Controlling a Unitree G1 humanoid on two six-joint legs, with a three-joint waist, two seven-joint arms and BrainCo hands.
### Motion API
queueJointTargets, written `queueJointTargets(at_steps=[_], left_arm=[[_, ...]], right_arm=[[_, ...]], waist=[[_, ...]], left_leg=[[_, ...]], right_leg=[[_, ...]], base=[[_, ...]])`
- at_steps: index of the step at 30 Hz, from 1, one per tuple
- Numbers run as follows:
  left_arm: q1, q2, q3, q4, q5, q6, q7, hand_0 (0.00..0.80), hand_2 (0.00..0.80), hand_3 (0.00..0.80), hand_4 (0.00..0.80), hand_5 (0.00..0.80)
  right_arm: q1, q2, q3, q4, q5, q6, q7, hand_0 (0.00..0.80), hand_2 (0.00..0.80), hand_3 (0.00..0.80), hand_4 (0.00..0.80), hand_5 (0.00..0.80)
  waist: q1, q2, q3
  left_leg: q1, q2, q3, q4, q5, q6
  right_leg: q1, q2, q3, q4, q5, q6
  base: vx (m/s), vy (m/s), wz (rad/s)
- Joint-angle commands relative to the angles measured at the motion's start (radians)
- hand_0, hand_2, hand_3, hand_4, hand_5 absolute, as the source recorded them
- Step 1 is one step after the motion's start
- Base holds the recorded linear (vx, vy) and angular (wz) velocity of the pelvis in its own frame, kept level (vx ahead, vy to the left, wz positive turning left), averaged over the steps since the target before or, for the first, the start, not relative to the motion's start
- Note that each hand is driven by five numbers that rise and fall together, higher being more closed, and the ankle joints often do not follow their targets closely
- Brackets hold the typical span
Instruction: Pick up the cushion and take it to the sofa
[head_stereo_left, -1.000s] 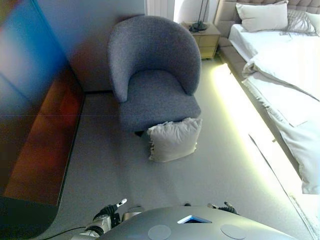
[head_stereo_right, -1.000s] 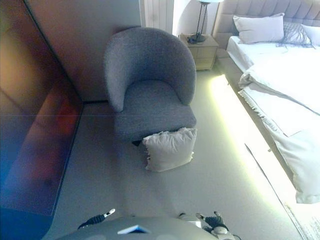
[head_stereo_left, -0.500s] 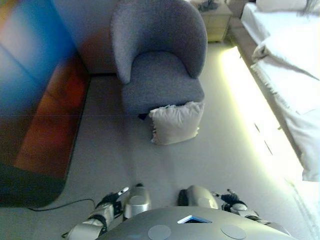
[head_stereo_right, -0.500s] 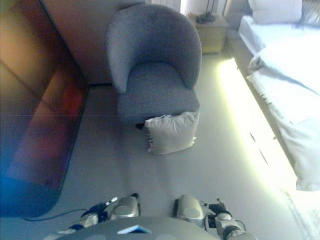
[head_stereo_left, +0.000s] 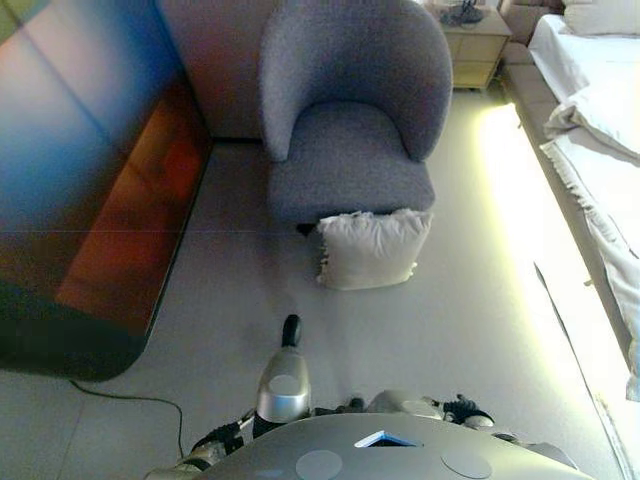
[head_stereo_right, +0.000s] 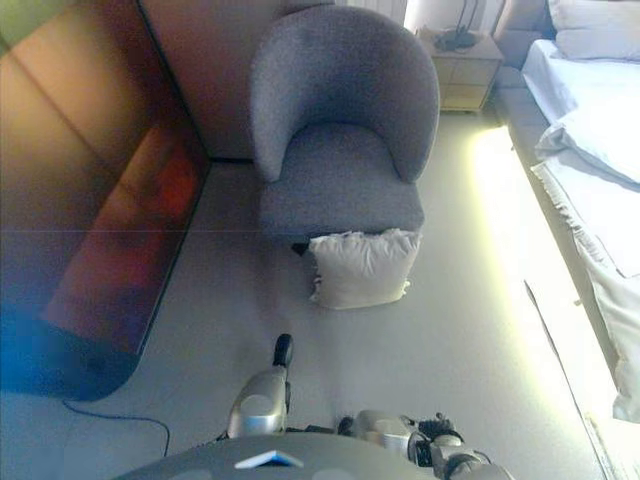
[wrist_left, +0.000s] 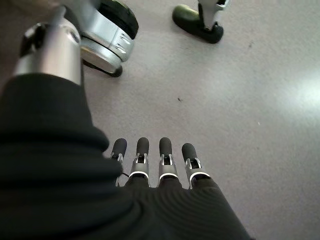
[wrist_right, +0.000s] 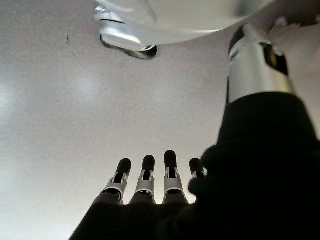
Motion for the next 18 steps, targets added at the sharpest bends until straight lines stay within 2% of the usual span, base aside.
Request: queueJointTargets(at_steps=[1,2,3,5,7,9,10,11,13,14,15,17,18], left_arm=[[0.016,-0.013,0.034,0.000,0.008,-0.008,-0.007,0.000,0.000,0.000,0.000,0.000],[0.018,0.003,0.043,0.000,0.038,-0.010,-0.015,0.000,0.000,0.000,0.000,0.000],[0.021,0.014,0.042,-0.005,0.055,-0.020,-0.027,0.000,0.000,0.000,0.000,0.000],[0.014,0.030,0.029,-0.022,0.045,-0.044,-0.040,0.000,0.000,0.000,0.000,0.000],[-0.001,0.044,0.013,-0.037,0.046,-0.050,-0.031,0.000,0.000,0.000,0.000,0.000],[-0.018,0.055,0.003,-0.041,0.044,-0.052,-0.025,0.000,0.000,0.000,0.000,0.000],[-0.018,0.054,0.003,-0.041,0.044,-0.052,-0.025,0.000,0.000,0.000,0.000,0.000],[-0.063,0.071,-0.004,-0.042,0.030,-0.037,-0.028,0.000,0.000,0.000,0.000,0.000],[-0.089,0.075,-0.009,-0.045,0.010,-0.017,-0.017,0.000,0.000,0.000,0.000,0.000],[-0.089,0.074,-0.009,-0.045,0.010,-0.016,-0.017,0.000,0.000,0.000,0.000,0.000],[-0.101,0.073,-0.015,-0.041,0.012,-0.001,-0.008,0.000,0.000,0.000,0.000,0.000],[-0.101,0.073,-0.015,-0.041,0.012,0.000,-0.008,0.000,0.000,0.000,0.000,0.000],[-0.104,0.065,-0.013,-0.016,0.039,0.012,0.012,0.000,0.000,0.000,0.000,0.000]], right_arm=[[0.034,0.013,-0.014,-0.010,-0.017,-0.027,-0.043,0.000,0.000,0.000,0.000,0.000],[0.045,0.020,-0.037,-0.015,-0.030,-0.036,-0.038,0.000,0.000,0.000,0.000,0.000],[0.051,0.027,-0.046,-0.018,-0.057,-0.045,-0.027,0.000,0.000,0.000,0.000,0.000],[0.060,0.037,-0.039,-0.026,-0.109,-0.082,-0.004,0.000,0.000,0.000,0.000,0.000],[0.054,0.044,-0.029,-0.046,-0.098,-0.106,-0.002,0.000,0.000,0.000,0.000,0.000],[0.040,0.044,-0.023,-0.058,-0.077,-0.115,-0.007,0.000,0.000,0.000,0.000,0.000],[0.040,0.043,-0.023,-0.058,-0.077,-0.115,-0.007,0.000,0.000,0.000,0.000,0.000],[0.021,0.036,-0.021,-0.065,-0.062,-0.116,0.000,0.000,0.000,0.000,0.000,0.000],[0.008,0.031,-0.028,-0.061,-0.026,-0.113,0.002,0.000,0.000,0.000,0.000,0.000],[0.007,0.031,-0.028,-0.061,-0.026,-0.113,0.002,0.000,0.000,0.000,0.000,0.000],[0.000,0.029,-0.038,-0.059,0.030,-0.120,-0.002,0.000,0.000,0.000,0.000,0.000],[-0.001,0.029,-0.038,-0.058,0.030,-0.121,-0.002,0.000,0.000,0.000,0.000,0.000],[-0.014,0.020,-0.061,-0.071,0.076,-0.134,-0.004,0.000,0.000,0.000,0.000,0.000]], waist=[[-0.019,-0.030,-0.051],[-0.014,-0.055,-0.071],[-0.011,-0.077,-0.090],[0.000,-0.100,-0.125],[0.005,-0.110,-0.144],[-0.007,-0.106,-0.152],[-0.006,-0.103,-0.155],[-0.025,-0.099,-0.158],[-0.034,-0.086,-0.153],[-0.035,-0.086,-0.151],[-0.044,-0.072,-0.144],[-0.046,-0.073,-0.141],[-0.062,-0.056,-0.122]], left_leg=[[-0.093,-0.035,0.023,0.081,0.079,0.060],[-0.115,-0.059,0.017,0.163,0.071,0.075],[-0.122,-0.080,0.030,0.194,0.048,0.101],[-0.113,-0.109,0.045,0.195,0.010,0.146],[-0.092,-0.139,0.041,0.178,-0.008,0.176],[-0.059,-0.150,0.037,0.152,-0.021,0.195],[-0.062,-0.146,0.037,0.152,-0.020,0.194],[-0.023,-0.174,0.038,0.132,-0.040,0.208],[0.006,-0.182,0.058,0.126,-0.057,0.210],[0.008,-0.184,0.057,0.127,-0.058,0.210],[0.041,-0.182,0.060,0.120,-0.066,0.202],[0.045,-0.183,0.058,0.120,-0.066,0.202],[0.106,-0.182,0.058,0.109,-0.082,0.183]], right_leg=[[0.127,-0.069,-0.058,0.057,-0.078,0.082],[0.153,-0.094,-0.067,0.073,-0.041,0.112],[0.151,-0.115,-0.076,0.103,0.011,0.140],[0.130,-0.134,-0.084,0.179,0.106,0.182],[0.070,-0.149,-0.077,0.246,0.210,0.214],[0.003,-0.143,-0.061,0.269,0.226,0.214],[0.000,-0.138,-0.060,0.267,0.230,0.213],[-0.066,-0.128,-0.085,0.205,0.221,0.205],[-0.115,-0.143,-0.141,0.153,0.210,0.195],[-0.113,-0.144,-0.143,0.154,0.208,0.195],[-0.159,-0.143,-0.182,0.102,0.188,0.179],[-0.155,-0.144,-0.185,0.103,0.186,0.179],[-0.212,-0.171,-0.243,0.009,0.206,0.153]], base=[[0.716,0.258,-0.39],[0.737,0.234,-0.30],[0.631,0.180,-0.38],[0.564,0.177,-0.68],[0.467,0.136,-0.46],[0.286,0.077,-0.18],[0.368,0.066,-0.09],[0.368,0.054,-0.14],[0.343,0.034,-0.20],[0.265,-0.005,-0.21],[0.151,-0.012,-0.12],[0.229,-0.031,0.07],[0.309,-0.048,0.16]])
